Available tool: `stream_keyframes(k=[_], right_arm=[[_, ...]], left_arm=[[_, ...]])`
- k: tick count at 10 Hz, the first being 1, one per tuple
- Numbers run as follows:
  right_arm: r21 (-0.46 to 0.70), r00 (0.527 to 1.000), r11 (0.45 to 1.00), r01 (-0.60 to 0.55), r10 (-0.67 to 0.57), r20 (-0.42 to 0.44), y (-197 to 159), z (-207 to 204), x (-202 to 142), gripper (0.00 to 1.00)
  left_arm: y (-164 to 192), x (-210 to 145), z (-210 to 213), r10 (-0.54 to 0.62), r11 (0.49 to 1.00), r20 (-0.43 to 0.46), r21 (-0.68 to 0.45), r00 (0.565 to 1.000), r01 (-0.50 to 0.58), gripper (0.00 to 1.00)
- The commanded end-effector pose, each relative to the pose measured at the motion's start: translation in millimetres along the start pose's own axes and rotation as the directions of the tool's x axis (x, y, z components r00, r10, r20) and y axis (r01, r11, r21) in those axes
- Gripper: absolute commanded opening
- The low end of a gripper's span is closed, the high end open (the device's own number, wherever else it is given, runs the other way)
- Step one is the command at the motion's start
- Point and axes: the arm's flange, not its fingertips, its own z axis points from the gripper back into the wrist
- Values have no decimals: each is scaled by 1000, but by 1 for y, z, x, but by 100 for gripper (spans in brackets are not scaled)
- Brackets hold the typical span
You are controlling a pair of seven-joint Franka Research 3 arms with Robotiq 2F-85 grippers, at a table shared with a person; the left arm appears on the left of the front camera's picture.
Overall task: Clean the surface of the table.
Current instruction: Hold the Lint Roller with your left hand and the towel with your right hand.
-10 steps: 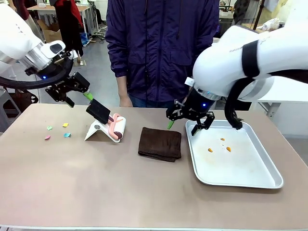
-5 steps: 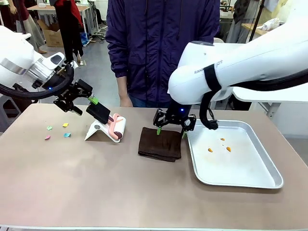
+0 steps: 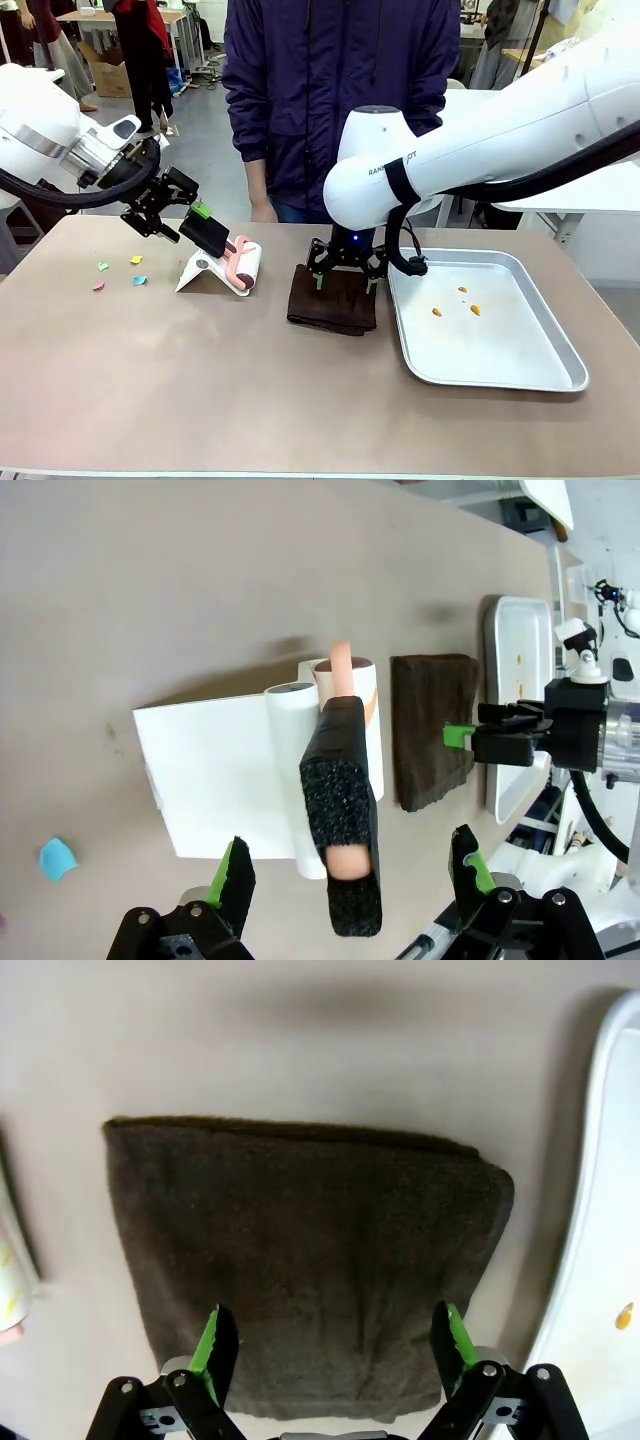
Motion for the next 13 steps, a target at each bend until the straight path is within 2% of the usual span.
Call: stream_keyframes(k=[1, 8, 13], right_arm=[[-37, 999, 998, 54, -54, -2, 3, 2, 4, 100], [-43, 986, 985, 165, -165, 18, -25, -14, -1, 100], [-6, 989, 989, 145, -145, -16, -28, -21, -2, 100]], left_arm=[[-1, 8, -4, -14, 1000, -16, -22, 1000, 14, 100], [7, 8, -2, -15, 1000, -18, -15, 1000, 15, 100], [6, 10, -4, -16, 1000, -22, -18, 1000, 16, 100]])
